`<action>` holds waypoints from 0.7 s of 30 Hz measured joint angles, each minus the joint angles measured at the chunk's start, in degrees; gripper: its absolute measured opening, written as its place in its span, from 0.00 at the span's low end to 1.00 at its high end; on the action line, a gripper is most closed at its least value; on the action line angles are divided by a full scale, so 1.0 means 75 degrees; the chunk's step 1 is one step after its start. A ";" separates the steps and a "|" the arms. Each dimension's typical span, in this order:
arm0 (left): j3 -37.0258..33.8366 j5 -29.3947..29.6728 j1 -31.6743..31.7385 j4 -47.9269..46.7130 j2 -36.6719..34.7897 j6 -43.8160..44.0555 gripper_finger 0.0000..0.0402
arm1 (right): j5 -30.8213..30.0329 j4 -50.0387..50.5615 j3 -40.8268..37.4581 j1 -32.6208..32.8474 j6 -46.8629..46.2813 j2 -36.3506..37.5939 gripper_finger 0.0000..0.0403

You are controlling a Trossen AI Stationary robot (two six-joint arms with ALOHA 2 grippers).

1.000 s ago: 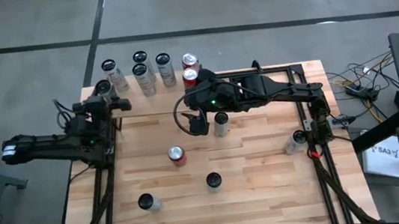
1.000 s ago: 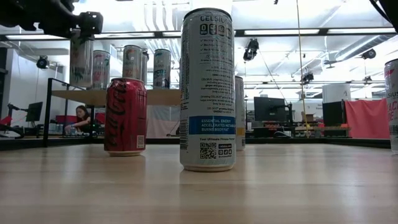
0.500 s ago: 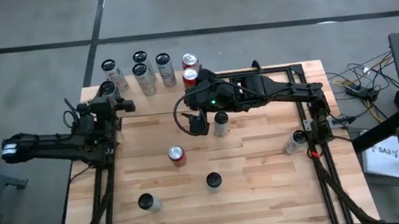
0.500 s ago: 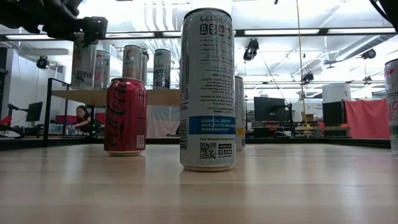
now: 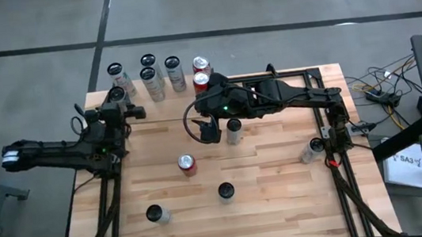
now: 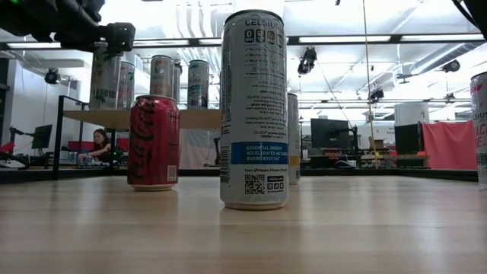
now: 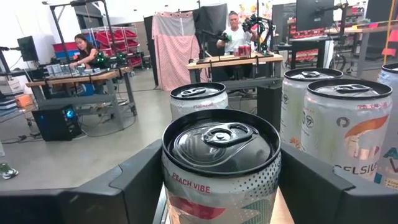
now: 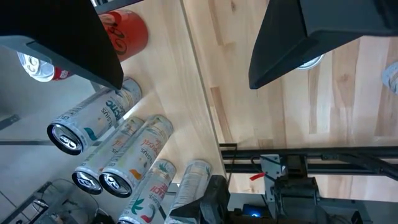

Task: Place canned beverage on shelf
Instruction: Put the top white pink soda can on the shelf aligned with the other white pink soda can

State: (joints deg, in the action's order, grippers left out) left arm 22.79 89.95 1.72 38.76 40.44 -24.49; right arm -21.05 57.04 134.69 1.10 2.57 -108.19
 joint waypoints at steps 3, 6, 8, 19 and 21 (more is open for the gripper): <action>0.0000 0.0003 0.0000 0.0000 -0.0005 0.0010 0.65 | -0.0001 0.0000 0.0000 0.0000 0.0000 -0.0002 0.84; 0.0000 0.0003 0.0006 0.0000 -0.0014 0.0117 0.67 | 0.0002 0.0000 0.0000 0.0000 0.0000 -0.0002 0.84; 0.0000 0.0002 0.0006 0.0000 -0.0014 0.0197 0.69 | 0.0002 0.0000 0.0000 0.0000 -0.0003 -0.0002 0.84; 0.0000 -0.0008 0.0000 0.0023 -0.0175 0.0137 0.75 | 0.0002 0.0000 0.0000 0.0003 -0.0031 -0.0002 0.84; 0.0024 -0.0005 -0.0004 0.0022 -0.0286 0.0099 0.75 | 0.0002 0.0000 0.0000 0.0003 -0.0065 -0.0002 0.84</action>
State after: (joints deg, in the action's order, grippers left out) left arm 22.96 89.92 1.68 38.93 38.30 -23.74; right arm -21.04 57.04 134.69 1.13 2.08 -108.20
